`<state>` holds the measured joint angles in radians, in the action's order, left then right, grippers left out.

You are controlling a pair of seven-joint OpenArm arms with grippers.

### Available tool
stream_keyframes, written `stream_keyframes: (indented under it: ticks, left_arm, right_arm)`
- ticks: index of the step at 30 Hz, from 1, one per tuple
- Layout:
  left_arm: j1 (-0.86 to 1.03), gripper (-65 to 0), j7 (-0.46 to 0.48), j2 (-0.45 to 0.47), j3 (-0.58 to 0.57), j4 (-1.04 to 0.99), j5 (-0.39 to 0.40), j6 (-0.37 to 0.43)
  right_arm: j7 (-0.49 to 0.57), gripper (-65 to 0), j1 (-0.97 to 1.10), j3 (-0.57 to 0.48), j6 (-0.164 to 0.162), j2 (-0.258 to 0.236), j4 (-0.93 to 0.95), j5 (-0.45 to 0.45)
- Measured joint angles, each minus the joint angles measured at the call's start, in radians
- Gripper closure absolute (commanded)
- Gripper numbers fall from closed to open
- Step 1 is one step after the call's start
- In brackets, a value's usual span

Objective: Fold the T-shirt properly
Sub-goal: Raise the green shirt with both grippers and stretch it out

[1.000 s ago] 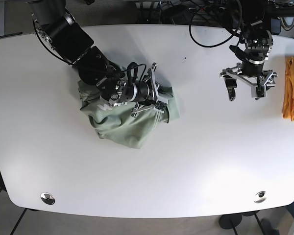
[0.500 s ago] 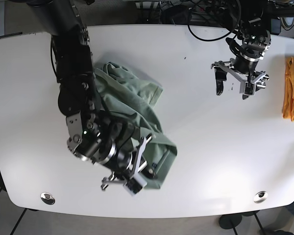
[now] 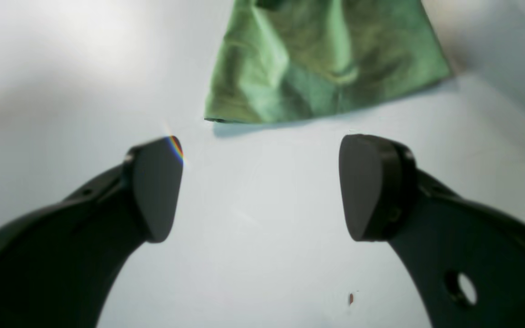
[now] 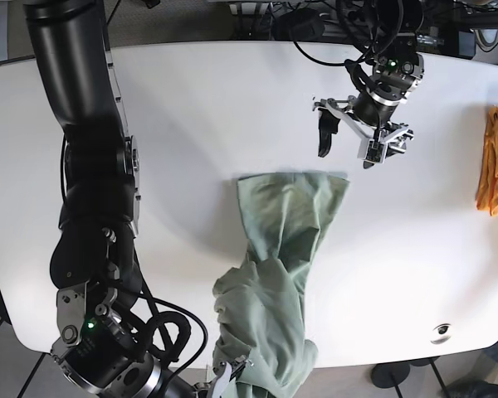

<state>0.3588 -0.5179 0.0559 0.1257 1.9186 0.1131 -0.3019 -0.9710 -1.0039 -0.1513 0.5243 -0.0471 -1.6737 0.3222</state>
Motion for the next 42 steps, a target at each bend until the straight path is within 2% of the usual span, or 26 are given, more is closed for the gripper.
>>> stream_keyframes:
  ticks: [3, 6, 12, 25, 28, 32, 34, 37, 38, 39, 42]
  left_arm:
    - [-0.077, -50.6, -0.005, -0.002, 0.0, -0.032, 0.0, 0.072]
    - [-0.145, -50.6, -0.003, -0.001, 0.0, -0.116, 0.001, 0.105]
    - [-0.278, -50.6, -0.004, -0.002, 0.0, -0.308, 0.002, 0.105]
    - [-0.498, -50.6, 0.003, 0.0, -0.002, -0.59, 0.005, 0.104]
    - [-0.525, -50.6, 0.031, 0.001, -0.002, -0.668, 0.008, 0.089]
    - [-0.536, -48.7, 0.037, 0.003, -0.002, -0.694, 0.008, -0.025]
    - [-0.534, -38.2, 0.041, 0.003, -0.002, -0.7, 0.008, -0.043]
    - [-0.546, -12.1, 0.078, 0.015, -0.002, -0.755, 0.023, -0.044]
    - [-0.552, -5.1, 0.098, 0.026, -0.002, -0.785, 0.031, -0.056]
    - [-0.558, -1.3, 0.105, 0.037, -0.001, -0.809, 0.047, -0.058]
    - [-0.574, -0.6, 0.087, 0.048, 0.001, -0.823, 0.05, -0.069]
  right_arm:
    - [-0.002, -1.7, 0.009, -0.002, 0.0, 0.006, 0.0, 0.002]
    - [0.002, -1.7, 0.016, -0.003, 0.0, 0.005, 0.0, 0.001]
    - [0.019, -1.9, 0.027, -0.002, 0.0, 0.005, 0.0, 0.0]
    - [0.02, -1.9, 0.034, 0.0, 0.0, 0.002, 0.0, -0.003]
    - [0.02, -1.9, 0.033, 0.0, 0.0, 0.002, 0.0, -0.004]
    - [0.02, -1.9, 0.033, 0.0, 0.0, 0.002, 0.0, -0.004]
    - [0.02, -1.9, 0.033, 0.0, 0.0, 0.002, 0.0, -0.003]
    - [0.02, -1.9, 0.033, 0.0, 0.0, 0.0, 0.0, -0.003]
    - [0.021, -1.9, 0.033, 0.0, 0.0, 0.0, 0.0, -0.001]
    - [0.02, -1.9, 0.033, 0.0, 0.0, 0.0, 0.0, -0.001]
    - [0.02, -1.9, 0.033, 0.0, 0.0, 0.0, 0.0, 0.0]
